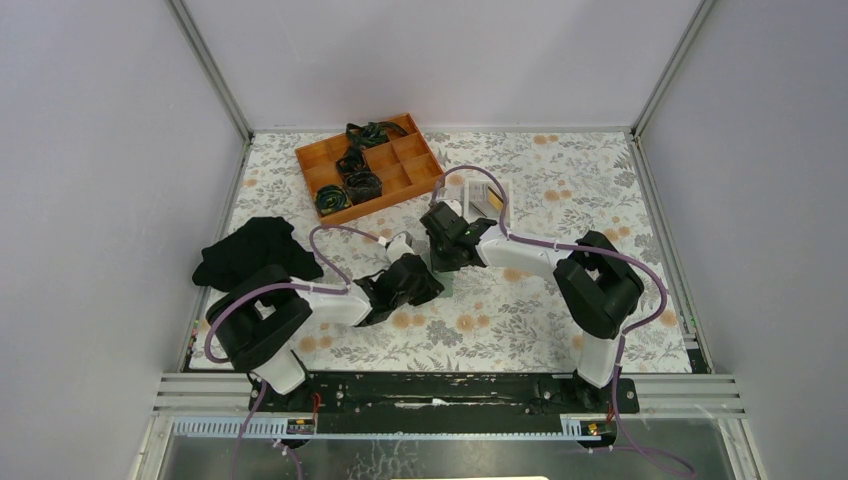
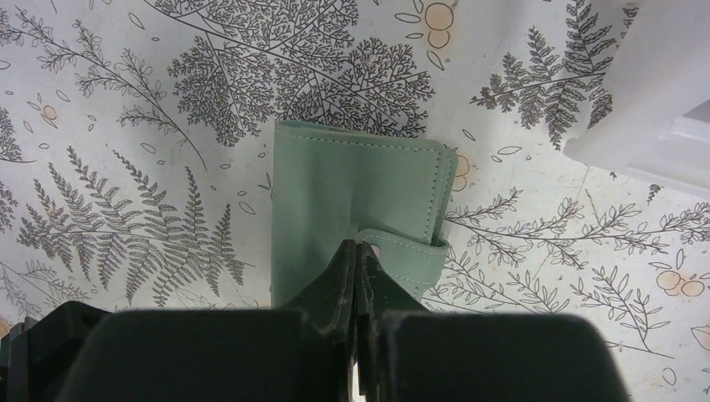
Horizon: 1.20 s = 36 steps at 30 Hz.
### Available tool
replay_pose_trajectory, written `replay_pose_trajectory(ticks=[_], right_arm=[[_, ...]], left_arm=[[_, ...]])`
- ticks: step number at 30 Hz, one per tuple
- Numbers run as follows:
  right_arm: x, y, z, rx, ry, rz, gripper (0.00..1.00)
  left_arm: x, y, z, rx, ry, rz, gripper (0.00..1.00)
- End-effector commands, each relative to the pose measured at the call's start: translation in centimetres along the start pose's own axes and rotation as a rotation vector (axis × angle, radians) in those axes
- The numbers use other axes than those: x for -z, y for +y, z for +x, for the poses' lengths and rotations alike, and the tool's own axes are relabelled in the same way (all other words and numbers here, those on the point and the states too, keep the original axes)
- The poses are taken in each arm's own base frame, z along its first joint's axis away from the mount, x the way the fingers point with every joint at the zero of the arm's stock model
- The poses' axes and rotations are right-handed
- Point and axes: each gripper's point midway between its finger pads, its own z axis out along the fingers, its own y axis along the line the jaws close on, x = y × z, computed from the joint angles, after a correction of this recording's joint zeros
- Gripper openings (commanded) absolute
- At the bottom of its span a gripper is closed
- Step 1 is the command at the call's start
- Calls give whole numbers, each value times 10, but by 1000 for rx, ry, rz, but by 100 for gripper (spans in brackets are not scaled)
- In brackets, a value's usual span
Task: Put the credit cards into the card holder
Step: Close the card holder at the center of the board.
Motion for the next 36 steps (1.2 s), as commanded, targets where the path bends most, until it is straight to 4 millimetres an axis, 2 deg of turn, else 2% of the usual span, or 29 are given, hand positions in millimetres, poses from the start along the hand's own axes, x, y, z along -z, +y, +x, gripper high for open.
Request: replay_pose_trajectory(ticks=[1,12,36], right_arm=[[1,14,-3,24,-6,-25,0],[-2,13,7,25,18,-16,0],[-11,-12,27,-37,36,57,0]], left_arm=[[-3,48,15,-70,59,-163,8],[-4,51,12,-68,56,-169,7],[-4,55,13,-73,63,-182,5]])
